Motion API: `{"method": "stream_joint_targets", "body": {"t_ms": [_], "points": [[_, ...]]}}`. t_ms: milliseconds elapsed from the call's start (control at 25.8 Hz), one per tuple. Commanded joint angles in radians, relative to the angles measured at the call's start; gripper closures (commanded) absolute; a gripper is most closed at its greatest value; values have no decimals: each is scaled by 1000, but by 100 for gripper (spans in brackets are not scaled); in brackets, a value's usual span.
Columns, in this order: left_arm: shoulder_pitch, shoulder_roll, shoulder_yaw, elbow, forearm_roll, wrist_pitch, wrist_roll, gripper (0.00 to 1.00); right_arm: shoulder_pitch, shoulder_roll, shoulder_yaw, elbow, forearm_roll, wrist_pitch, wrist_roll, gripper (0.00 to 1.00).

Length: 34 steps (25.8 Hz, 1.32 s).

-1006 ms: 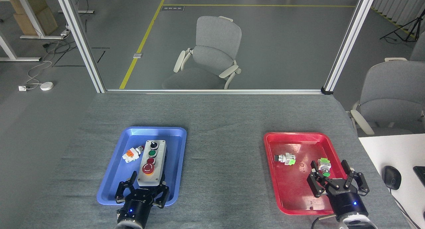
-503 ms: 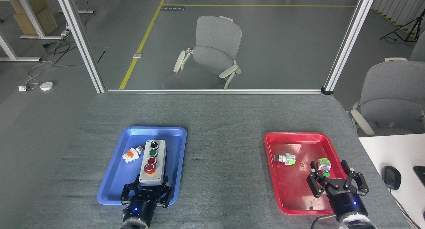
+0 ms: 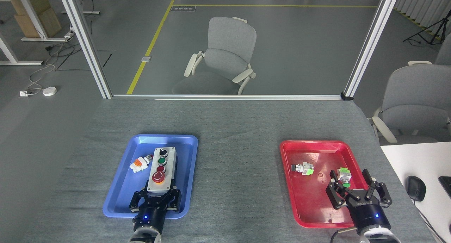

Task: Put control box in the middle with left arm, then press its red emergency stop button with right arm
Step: 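Slide the control box out of the blue tray toward the table middle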

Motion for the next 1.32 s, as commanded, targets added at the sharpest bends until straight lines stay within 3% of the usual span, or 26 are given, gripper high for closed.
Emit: {"method": "stream_joint_targets", "body": {"t_ms": [0,232,503,696,851,1045,1277], "points": [[-15,-2,0,35,16,11,3,43,0,0,0,0,0,0,-1,1],[-13,1,-1,20,13,10,24,61,0,0,0,0,0,0,-1,1],[39,0,-23,-194,11,-2,9,75,0,0,0,-1,0,0,-1,1],[51,-6,-127,-247,8,-7,-42,100,0,0,-2,-1,-2,-1,-3,1],[50,-112,-207,-240,-9,61,-48,100,0,-2,-2,-1,-3,0,-4,1],[30,-115,-397,-234,14,246,-74,100,-2,-2,-2,-1,-3,-3,-4,1],[4,-117,-437,-171,85,255,-77,100,-3,0,-3,-1,-5,-3,-4,1]]}}
